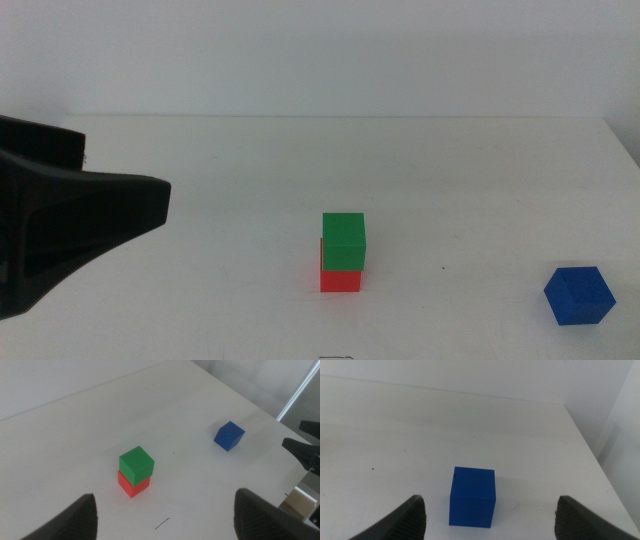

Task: Stack red cubes first, then green, then blue cubes in a specific spot.

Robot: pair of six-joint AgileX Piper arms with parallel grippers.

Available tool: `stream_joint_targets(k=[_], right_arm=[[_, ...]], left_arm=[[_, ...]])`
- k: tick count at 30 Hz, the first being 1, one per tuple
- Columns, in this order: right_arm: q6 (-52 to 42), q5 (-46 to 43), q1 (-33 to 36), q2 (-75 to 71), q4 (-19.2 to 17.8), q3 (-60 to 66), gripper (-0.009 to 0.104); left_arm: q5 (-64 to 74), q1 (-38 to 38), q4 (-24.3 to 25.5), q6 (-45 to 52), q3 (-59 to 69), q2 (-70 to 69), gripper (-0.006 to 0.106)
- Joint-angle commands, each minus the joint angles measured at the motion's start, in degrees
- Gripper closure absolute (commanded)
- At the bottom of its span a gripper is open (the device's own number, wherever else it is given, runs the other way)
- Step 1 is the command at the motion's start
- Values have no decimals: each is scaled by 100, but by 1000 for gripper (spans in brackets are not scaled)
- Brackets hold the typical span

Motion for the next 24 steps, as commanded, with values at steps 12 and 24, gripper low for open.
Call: stream_joint_targets(k=[12, 24], right_arm=[[-32, 1622, -36, 1738, 1, -2628, 29], [1222, 4335, -36, 5185, -46, -5295, 29]], left_arm=[[-400, 0, -143, -70, -127, -5, 7], [-400, 0, -143, -70, -127, -5, 7]])
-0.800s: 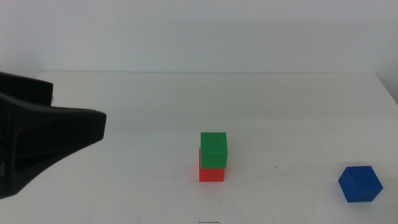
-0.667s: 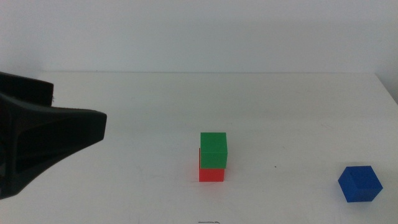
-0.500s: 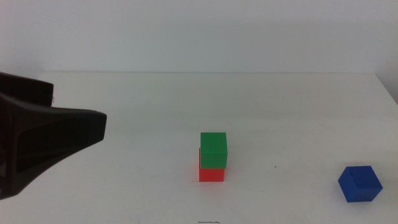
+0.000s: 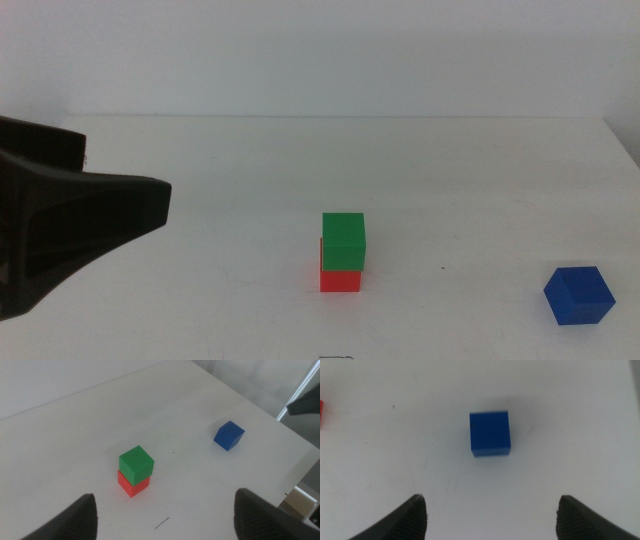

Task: Stack red cubes first, then green, then blue cubes in a specific spot.

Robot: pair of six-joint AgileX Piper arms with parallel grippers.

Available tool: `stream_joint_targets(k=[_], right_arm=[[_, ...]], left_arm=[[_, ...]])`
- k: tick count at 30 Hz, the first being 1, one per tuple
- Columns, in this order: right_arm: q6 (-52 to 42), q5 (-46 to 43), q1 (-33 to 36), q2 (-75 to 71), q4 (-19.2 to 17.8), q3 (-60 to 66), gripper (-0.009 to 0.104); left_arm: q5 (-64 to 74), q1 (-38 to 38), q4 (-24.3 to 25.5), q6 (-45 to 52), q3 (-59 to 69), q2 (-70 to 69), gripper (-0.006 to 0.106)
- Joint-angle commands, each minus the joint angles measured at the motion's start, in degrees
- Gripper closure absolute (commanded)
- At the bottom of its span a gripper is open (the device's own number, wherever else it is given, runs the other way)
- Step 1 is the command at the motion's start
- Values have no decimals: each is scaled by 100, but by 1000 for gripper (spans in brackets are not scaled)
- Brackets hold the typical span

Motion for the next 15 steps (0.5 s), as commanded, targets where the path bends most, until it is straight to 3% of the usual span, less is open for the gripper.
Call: stream_joint_targets(k=[1, 8, 15], right_arm=[[268, 118, -36, 571, -65, -575, 29], [382, -46, -33, 1765, 124, -765, 29], [-709, -553, 9, 2865, 101, -802, 26]], left_arm=[[-395, 0, -142, -70, -133, -5, 7], [-395, 0, -142, -70, -133, -5, 7], [-395, 0, -142, -70, -133, -5, 7]])
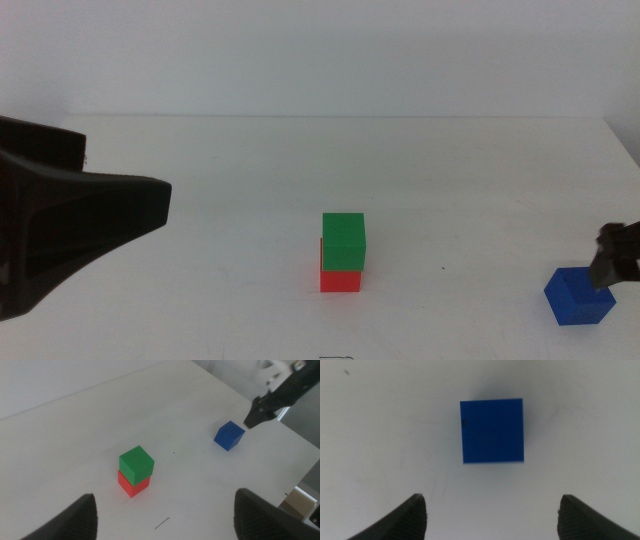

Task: Stack red cubes first, then green, then blue cubes in a specific spot.

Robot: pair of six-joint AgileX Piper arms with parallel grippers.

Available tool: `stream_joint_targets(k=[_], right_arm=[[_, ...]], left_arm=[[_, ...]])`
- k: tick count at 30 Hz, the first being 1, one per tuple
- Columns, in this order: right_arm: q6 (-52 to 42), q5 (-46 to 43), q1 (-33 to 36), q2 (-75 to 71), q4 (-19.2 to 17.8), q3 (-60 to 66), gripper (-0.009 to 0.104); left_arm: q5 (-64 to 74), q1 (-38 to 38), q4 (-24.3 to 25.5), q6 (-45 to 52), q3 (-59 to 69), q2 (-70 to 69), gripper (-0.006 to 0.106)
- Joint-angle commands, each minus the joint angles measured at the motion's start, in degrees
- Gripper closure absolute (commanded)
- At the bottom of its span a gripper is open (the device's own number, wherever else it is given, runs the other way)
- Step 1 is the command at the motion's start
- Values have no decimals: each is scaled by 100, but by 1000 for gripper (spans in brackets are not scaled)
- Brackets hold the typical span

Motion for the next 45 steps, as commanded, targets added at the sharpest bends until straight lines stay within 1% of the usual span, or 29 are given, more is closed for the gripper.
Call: stream_joint_targets(k=[1, 7, 9, 12, 16, 22, 24, 25, 27, 28, 29, 31, 32, 33, 36, 38, 39, 41, 45], right_arm=[[-515, -326, 9, 183, -21, -199, 24], [-980, -845, 9, 690, -7, -199, 11], [-1032, -999, 31, 810, -51, -199, 8], [-1026, -1237, 128, 955, -174, -199, 7], [-1026, -1472, 248, 1202, -170, -199, 8], [-983, -1453, 287, 1629, -193, -199, 8], [-902, -1441, 287, 1730, -193, -192, 11], [-863, -1414, 287, 1768, -193, -193, 14], [-794, -1308, 287, 1847, -217, -193, 27], [-743, -1245, 287, 1855, -218, -193, 39], [-706, -1138, 293, 1850, -232, -193, 54], [-531, -767, 380, 1754, -299, -325, 89], [-343, -481, 491, 1655, -422, -489, 97], [-131, -216, 608, 1562, -545, -713, 97], [1055, 915, 1211, 1283, -949, -1600, 96], [1978, 1547, 1708, 1275, -1224, -2394, 96], [2285, 1761, 1912, 1308, -1335, -2699, 96], [2767, 1736, 2428, 1408, -1474, -3269, 96], [3160, 1735, 3209, 1862, -1459, -4031, 96]], left_arm=[[-395, 0, -142, -70, -133, -5, 7], [-395, 0, -142, -70, -133, -5, 7], [-395, 0, -142, -70, -133, -5, 7], [-395, 0, -142, -70, -133, -5, 7], [-395, 0, -142, -70, -133, -5, 7], [-395, 0, -142, -70, -133, -5, 7], [-395, 0, -142, -70, -133, -5, 7], [-395, 0, -142, -70, -133, -5, 7], [-395, 0, -142, -70, -133, -5, 7], [-401, 0, -142, -70, -133, -5, 7], [-401, 0, -142, -70, -133, -5, 7], [-401, 0, -142, -70, -133, -5, 7], [-401, 0, -142, -70, -133, -5, 7], [-401, 0, -142, -70, -133, -5, 7], [-401, 0, -142, -70, -133, -5, 7], [-401, 0, -142, -70, -133, -5, 7], [-401, 0, -142, -70, -133, -5, 7], [-395, 0, -142, -70, -133, -5, 7], [-401, 0, -142, -70, -133, -5, 7]])
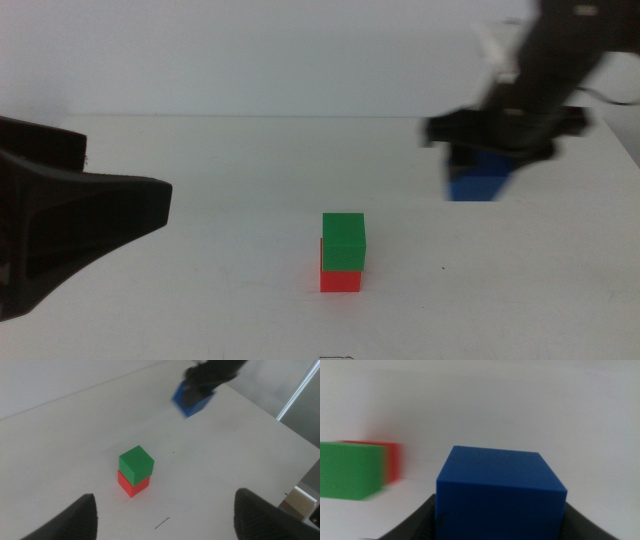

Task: Stack red cubes first, then green, then blue cubes in a specific spot.

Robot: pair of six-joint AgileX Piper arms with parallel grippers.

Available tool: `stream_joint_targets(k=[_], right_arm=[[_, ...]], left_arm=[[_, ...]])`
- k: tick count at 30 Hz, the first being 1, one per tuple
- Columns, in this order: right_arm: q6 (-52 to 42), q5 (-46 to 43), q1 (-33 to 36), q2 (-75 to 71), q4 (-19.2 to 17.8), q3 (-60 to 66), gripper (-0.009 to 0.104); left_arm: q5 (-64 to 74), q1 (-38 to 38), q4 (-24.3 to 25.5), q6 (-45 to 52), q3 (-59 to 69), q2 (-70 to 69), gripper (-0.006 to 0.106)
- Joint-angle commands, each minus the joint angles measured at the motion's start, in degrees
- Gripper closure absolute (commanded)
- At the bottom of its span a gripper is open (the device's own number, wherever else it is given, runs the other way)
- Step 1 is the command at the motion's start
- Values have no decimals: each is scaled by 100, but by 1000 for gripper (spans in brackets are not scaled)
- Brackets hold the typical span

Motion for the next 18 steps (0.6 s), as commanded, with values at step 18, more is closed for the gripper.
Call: stream_joint_targets(k=[18], right_arm=[[990, 439, 1335, 1310, 71, -1820, 96]], left_arm=[[-401, 0, -137, -70, -133, -5, 7]])
